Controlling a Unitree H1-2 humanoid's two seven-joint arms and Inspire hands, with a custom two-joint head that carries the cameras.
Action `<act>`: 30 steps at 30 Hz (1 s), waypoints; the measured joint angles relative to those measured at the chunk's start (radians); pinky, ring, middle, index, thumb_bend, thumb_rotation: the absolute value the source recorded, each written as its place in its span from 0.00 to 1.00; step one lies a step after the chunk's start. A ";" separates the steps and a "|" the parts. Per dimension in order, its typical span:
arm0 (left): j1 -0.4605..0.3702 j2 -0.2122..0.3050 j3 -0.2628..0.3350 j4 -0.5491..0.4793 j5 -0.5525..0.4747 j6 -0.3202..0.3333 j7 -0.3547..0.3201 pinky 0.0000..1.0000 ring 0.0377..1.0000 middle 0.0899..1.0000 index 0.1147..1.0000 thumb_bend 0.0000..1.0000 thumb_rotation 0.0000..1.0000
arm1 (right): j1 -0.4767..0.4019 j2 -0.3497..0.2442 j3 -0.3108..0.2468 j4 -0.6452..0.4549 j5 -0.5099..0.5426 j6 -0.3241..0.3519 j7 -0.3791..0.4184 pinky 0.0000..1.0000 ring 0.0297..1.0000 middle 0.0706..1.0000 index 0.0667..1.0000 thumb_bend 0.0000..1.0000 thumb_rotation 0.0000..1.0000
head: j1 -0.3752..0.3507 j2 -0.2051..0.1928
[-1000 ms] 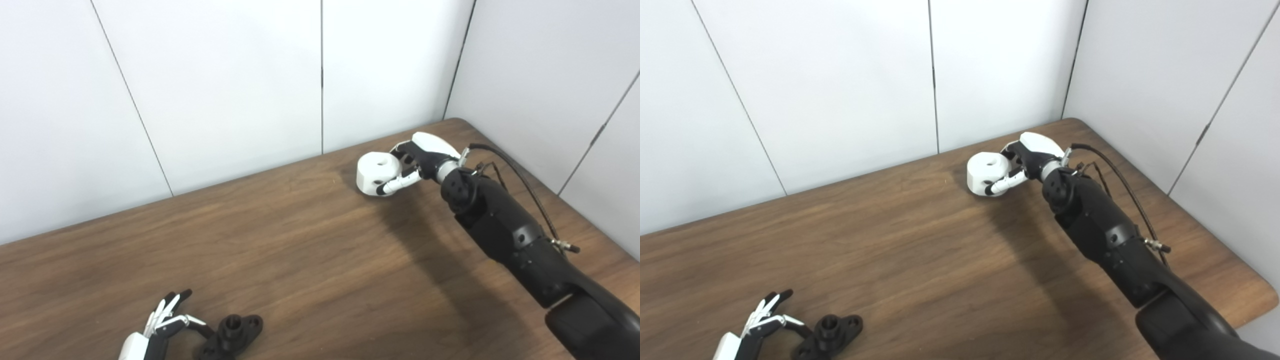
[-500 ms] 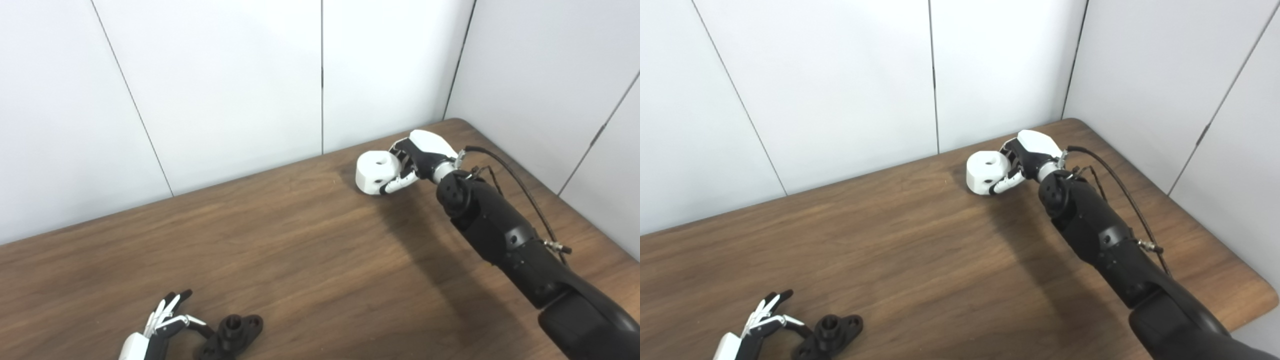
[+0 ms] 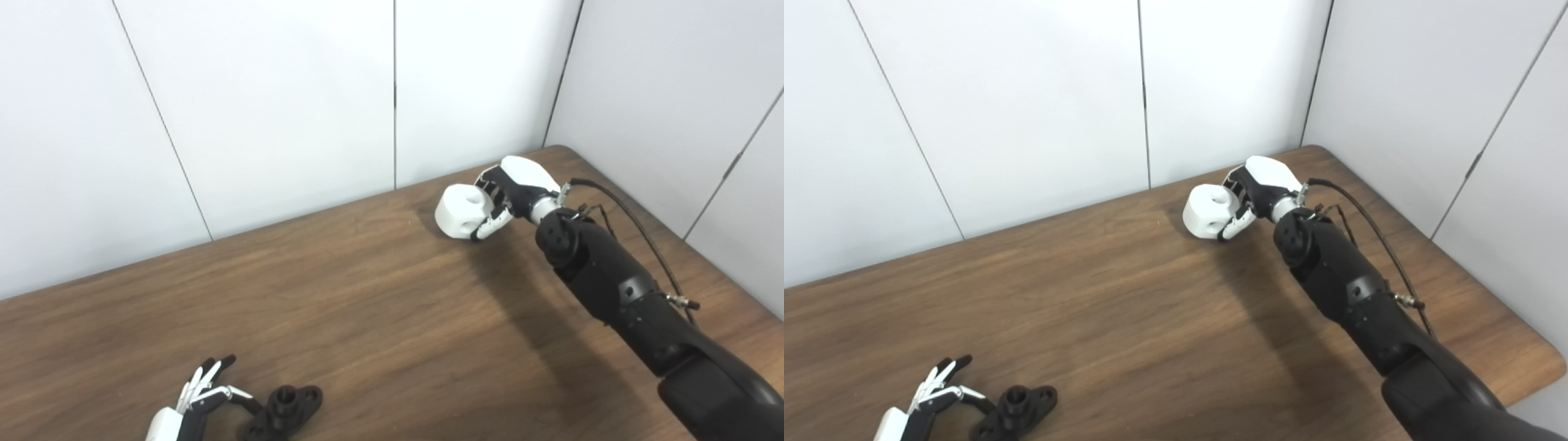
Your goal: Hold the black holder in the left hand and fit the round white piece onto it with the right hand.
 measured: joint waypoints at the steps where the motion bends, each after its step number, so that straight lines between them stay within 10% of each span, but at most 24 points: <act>1: 0.000 0.000 0.000 0.000 0.000 0.000 0.000 1.00 1.00 0.92 0.41 0.52 0.04 | 0.000 0.000 0.000 0.001 0.001 -0.002 0.000 0.41 0.49 0.55 0.46 0.50 0.14 | 0.002 0.000; 10: -0.001 -0.005 -0.002 0.000 0.000 0.003 0.000 1.00 1.00 0.92 0.41 0.52 0.04 | 0.004 -0.004 0.000 -0.027 0.010 0.003 0.039 0.53 0.64 0.67 0.46 0.50 0.14 | 0.044 0.011; 13: -0.002 -0.007 -0.004 0.000 0.009 0.005 0.000 1.00 1.00 0.91 0.41 0.52 0.04 | 0.007 -0.006 0.001 -0.064 0.012 0.025 0.085 0.44 0.53 0.59 0.46 0.50 0.14 | 0.058 0.014; 19: -0.010 -0.019 -0.009 0.001 0.034 0.019 0.005 1.00 1.00 0.91 0.41 0.52 0.04 | 0.012 -0.025 0.004 -0.151 0.023 0.033 0.179 0.66 0.76 0.76 0.45 0.49 0.14 | 0.080 0.014; 23: -0.025 -0.024 -0.012 0.011 0.055 0.031 0.011 1.00 1.00 0.91 0.42 0.52 0.04 | -0.001 -0.046 0.004 -0.158 0.040 0.029 0.235 0.58 0.68 0.70 0.45 0.49 0.14 | 0.095 0.011; 30: -0.043 -0.031 -0.021 0.027 0.091 0.045 0.022 1.00 1.00 0.89 0.41 0.52 0.04 | -0.024 -0.065 0.015 -0.289 0.043 0.044 0.341 0.77 0.84 0.81 0.45 0.49 0.14 | 0.126 0.017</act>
